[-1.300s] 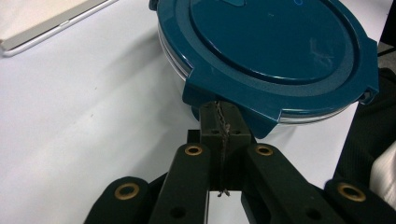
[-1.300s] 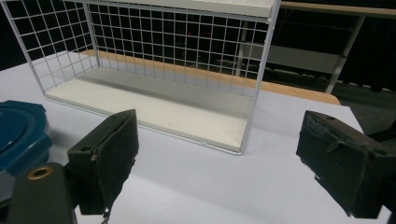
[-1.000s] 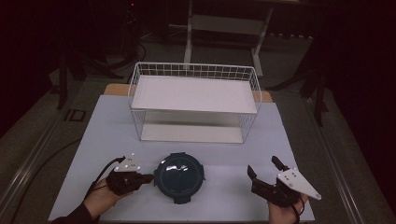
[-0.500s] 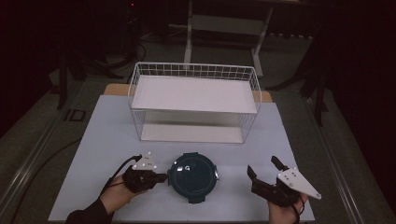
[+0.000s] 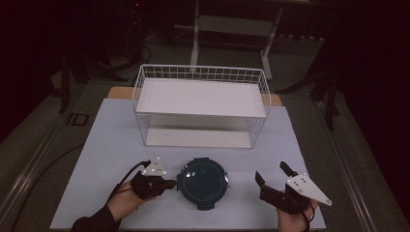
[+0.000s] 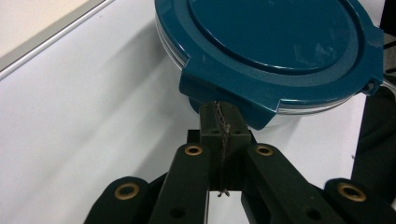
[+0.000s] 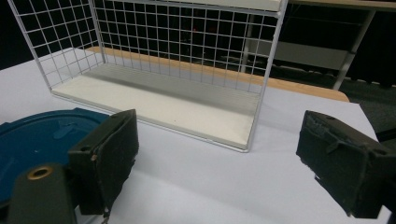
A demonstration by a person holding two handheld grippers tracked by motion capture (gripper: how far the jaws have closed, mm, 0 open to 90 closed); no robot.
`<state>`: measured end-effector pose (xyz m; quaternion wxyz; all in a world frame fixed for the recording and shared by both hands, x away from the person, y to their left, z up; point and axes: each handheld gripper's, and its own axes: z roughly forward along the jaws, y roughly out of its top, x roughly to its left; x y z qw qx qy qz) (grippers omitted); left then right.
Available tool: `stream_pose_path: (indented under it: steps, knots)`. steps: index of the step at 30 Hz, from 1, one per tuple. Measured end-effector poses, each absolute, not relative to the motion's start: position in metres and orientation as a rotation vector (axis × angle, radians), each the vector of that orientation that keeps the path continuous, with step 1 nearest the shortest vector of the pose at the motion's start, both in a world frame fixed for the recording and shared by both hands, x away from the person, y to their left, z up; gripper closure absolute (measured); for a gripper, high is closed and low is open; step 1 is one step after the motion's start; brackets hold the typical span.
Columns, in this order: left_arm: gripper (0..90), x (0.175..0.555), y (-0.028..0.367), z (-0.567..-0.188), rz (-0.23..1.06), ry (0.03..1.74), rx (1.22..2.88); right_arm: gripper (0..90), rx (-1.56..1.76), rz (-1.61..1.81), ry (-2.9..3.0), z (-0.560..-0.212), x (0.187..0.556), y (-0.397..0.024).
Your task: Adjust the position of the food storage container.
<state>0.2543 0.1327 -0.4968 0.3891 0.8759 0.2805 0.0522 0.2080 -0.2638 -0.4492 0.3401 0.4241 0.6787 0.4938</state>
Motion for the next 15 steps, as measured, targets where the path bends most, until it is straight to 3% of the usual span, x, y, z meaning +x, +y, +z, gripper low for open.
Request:
stream_pose_path:
  steps: [15]
  knots:
    - [89.8,0.264,0.086,-0.498,0.097,0.629,2.23,12.6,1.09,1.29,1.773,-0.449,0.207,-0.264]
